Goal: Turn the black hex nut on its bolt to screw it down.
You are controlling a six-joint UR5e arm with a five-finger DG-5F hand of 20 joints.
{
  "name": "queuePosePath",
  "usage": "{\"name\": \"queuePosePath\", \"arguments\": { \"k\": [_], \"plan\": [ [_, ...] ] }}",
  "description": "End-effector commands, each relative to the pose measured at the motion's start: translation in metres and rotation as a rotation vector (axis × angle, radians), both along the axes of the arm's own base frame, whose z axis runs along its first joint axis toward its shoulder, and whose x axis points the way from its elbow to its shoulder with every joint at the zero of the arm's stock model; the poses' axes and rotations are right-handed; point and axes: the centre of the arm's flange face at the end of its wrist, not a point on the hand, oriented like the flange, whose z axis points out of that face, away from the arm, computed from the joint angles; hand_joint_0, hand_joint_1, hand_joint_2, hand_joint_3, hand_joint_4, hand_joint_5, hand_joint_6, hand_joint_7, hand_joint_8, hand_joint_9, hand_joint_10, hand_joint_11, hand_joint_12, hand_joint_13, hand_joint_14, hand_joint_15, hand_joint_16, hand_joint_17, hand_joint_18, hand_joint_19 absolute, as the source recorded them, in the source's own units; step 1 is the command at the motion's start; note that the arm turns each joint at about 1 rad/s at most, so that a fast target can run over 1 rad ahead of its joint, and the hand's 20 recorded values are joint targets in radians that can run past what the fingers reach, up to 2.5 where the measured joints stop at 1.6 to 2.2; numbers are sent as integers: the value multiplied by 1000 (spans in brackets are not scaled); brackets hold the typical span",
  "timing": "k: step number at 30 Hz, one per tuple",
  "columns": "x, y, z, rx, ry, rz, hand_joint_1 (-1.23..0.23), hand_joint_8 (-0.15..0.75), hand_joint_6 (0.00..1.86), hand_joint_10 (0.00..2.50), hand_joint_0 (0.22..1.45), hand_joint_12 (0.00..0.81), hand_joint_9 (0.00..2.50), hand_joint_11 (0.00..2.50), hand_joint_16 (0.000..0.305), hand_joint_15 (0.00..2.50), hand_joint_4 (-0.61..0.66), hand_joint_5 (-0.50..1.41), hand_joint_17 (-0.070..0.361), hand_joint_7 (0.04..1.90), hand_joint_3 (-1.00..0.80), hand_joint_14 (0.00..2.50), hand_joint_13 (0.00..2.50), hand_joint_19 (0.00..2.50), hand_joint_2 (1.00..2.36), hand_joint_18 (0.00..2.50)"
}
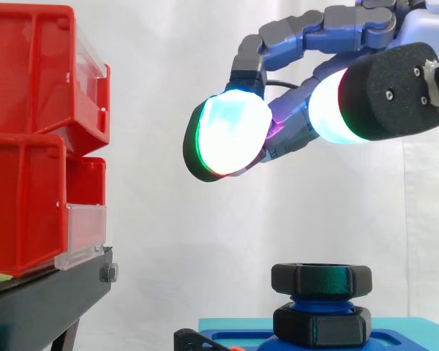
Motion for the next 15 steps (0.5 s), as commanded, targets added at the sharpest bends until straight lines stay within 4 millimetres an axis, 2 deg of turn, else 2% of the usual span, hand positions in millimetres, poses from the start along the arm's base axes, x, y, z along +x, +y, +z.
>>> {"name": "queuePosePath", "arguments": {
  "k": [1, 2, 3, 6, 9, 15],
  "plan": [
    [-1, 1, -1, -10, 9, 5, -521, 286, 501, 2, 534, 311, 592, 97, 40, 6, 271, -86, 90, 1090, -500, 0, 499, 114, 1000, 432],
    [0, 2, -2, -17, 10, 10, -518, 285, 501, 1, 534, 310, 593, 92, 40, 3, 273, -85, 90, 1090, -500, 0, 499, 113, 1000, 432],
    [5, 3, -24, -27, 37, 8, -513, 285, 501, 1, 534, 310, 593, 99, 40, 3, 266, -85, 90, 1091, -500, 0, 499, 113, 1000, 431],
    [11, 6, -36, -27, 47, 16, -506, 286, 501, 2, 534, 310, 593, 99, 40, 0, 263, -84, 90, 1087, -500, 0, 499, 115, 1000, 431],
    [22, 10, -30, -23, 29, 17, -500, 287, 501, 2, 535, 310, 595, 100, 40, 0, 261, -84, 90, 1088, -500, 0, 499, 119, 1000, 429],
    [24, 14, -32, -27, 38, 30, -468, 286, 501, 2, 537, 310, 601, 101, 40, 8, 251, -74, 90, 1139, -500, 0, 505, 128, 1000, 434]
  ]
}}
